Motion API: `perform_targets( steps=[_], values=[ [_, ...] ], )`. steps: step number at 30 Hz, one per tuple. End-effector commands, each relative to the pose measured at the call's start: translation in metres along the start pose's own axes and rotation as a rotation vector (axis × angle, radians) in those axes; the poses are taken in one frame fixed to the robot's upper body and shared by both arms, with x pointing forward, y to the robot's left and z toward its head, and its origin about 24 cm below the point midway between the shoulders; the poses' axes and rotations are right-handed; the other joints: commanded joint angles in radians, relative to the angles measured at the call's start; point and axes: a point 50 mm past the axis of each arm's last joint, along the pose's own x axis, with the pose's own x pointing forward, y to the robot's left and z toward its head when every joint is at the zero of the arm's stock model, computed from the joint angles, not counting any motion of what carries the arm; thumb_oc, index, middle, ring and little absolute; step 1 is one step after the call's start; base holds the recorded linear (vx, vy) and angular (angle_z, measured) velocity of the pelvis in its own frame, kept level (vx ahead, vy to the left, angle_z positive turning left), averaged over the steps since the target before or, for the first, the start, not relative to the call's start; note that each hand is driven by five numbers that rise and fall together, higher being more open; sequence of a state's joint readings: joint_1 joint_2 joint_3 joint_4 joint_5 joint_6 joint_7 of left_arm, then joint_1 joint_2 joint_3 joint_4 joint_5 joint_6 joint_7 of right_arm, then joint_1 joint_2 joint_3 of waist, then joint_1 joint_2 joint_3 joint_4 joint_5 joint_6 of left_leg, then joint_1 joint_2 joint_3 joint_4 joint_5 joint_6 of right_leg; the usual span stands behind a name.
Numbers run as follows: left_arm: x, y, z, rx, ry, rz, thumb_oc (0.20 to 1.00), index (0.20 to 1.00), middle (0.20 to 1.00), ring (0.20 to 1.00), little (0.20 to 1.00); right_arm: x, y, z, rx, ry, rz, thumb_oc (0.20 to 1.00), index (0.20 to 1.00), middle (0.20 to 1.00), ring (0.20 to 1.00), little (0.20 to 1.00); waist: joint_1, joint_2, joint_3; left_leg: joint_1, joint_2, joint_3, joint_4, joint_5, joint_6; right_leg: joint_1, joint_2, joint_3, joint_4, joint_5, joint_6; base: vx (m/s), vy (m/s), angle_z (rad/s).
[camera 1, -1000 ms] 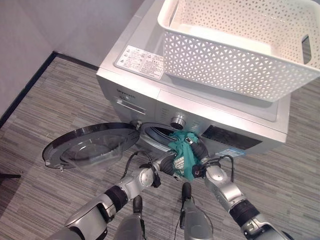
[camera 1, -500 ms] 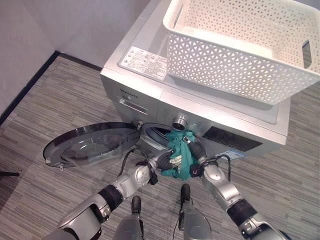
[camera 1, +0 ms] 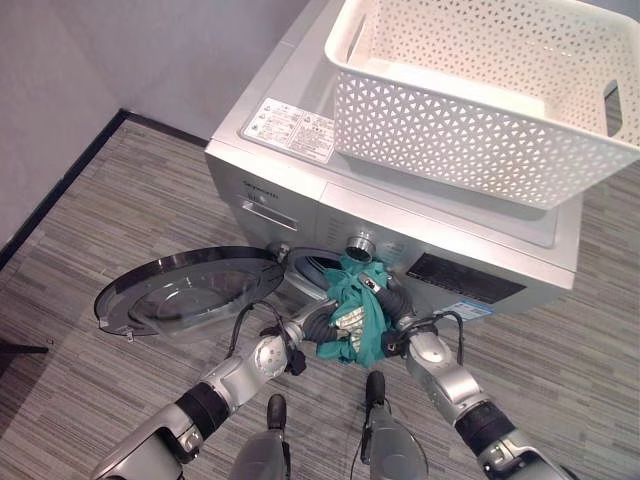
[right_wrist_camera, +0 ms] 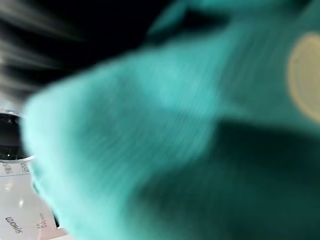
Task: Grab the laundry basket,head to the washer,open it,put in the laundry and shut it.
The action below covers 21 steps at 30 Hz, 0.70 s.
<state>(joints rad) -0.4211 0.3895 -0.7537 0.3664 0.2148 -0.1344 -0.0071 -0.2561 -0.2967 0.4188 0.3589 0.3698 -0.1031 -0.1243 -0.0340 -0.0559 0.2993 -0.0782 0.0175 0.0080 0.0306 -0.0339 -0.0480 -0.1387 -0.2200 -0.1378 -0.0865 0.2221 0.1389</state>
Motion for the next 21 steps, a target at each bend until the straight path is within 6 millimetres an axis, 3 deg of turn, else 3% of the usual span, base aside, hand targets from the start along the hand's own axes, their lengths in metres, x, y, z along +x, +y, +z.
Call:
perform_targets(
  steps=[1, 2, 5, 8, 10, 11, 21],
  values=[
    [0.007, 0.004, 0.027, -0.015, -0.143, 0.03, 0.2, 0.2, 0.2, 0.2, 0.2, -0.002, 0.0, 0.013, 0.051, -0.076, 0.02, 1.0, 1.0, 1.0, 1.0, 1.0, 0.021, -0.004, -0.025, -0.014, 0.025, 0.002, 0.026, -0.073, 0.025, -0.007, -0.043, 0.012, 0.076, -0.127, 0.041, 0.0, 0.0, 0.0],
    [0.009, -0.007, 0.016, -0.011, -0.088, 0.004, 0.2, 0.2, 0.2, 0.2, 0.2, -0.006, -0.001, 0.006, 0.125, -0.055, 0.028, 1.0, 1.0, 1.0, 1.0, 1.0, 0.014, -0.011, -0.025, -0.013, 0.025, 0.006, 0.026, -0.074, 0.023, -0.009, -0.041, 0.014, 0.076, -0.126, 0.041, 0.0, 0.0, 0.0],
    [0.012, -0.015, 0.009, -0.009, -0.053, -0.014, 0.2, 0.2, 0.2, 0.2, 0.2, -0.012, -0.003, -0.002, 0.208, -0.033, 0.045, 1.0, 1.0, 1.0, 1.0, 1.0, 0.01, -0.017, -0.025, -0.015, 0.027, 0.009, 0.027, -0.074, 0.022, -0.012, -0.039, 0.016, 0.077, -0.126, 0.041, 0.0, 0.0, 0.0],
    [0.014, -0.024, -0.003, -0.024, 0.012, -0.034, 0.2, 0.2, 0.2, 0.2, 0.2, -0.025, -0.012, -0.019, 0.482, -0.004, 0.045, 1.0, 1.0, 1.0, 1.0, 1.0, -0.003, -0.027, -0.025, -0.017, 0.03, 0.014, 0.026, -0.072, 0.02, -0.017, -0.037, 0.018, 0.077, -0.125, 0.043, 0.0, 0.0, 0.0],
    [0.014, -0.026, -0.006, -0.027, 0.027, -0.038, 0.2, 0.2, 0.2, 0.2, 0.2, -0.029, -0.017, -0.025, 0.536, 0.002, 0.033, 1.0, 1.0, 1.0, 1.0, 1.0, -0.004, -0.028, -0.026, -0.017, 0.03, 0.015, 0.027, -0.072, 0.019, -0.019, -0.036, 0.021, 0.078, -0.125, 0.043, 0.0, -0.004, -0.02],
    [0.012, -0.028, -0.015, -0.031, 0.067, -0.042, 0.2, 0.2, 0.2, 0.2, 0.2, -0.039, -0.023, -0.04, 0.622, 0.037, 0.006, 1.0, 1.0, 1.0, 1.0, 1.0, -0.01, -0.033, -0.025, -0.018, 0.032, 0.016, 0.027, -0.071, 0.017, -0.02, -0.034, 0.022, 0.079, -0.126, 0.045, 0.0, -0.006, -0.05],
    [0.01, -0.03, -0.018, -0.032, 0.082, -0.046, 0.2, 0.2, 0.2, 0.2, 0.2, -0.044, -0.026, -0.047, 0.641, 0.053, -0.007, 1.0, 1.0, 1.0, 1.0, 1.0, -0.012, -0.033, -0.026, -0.019, 0.033, 0.017, 0.027, -0.071, 0.016, -0.022, -0.033, 0.023, 0.08, -0.126, 0.045, 0.0, -0.001, -0.01]
  ],
)
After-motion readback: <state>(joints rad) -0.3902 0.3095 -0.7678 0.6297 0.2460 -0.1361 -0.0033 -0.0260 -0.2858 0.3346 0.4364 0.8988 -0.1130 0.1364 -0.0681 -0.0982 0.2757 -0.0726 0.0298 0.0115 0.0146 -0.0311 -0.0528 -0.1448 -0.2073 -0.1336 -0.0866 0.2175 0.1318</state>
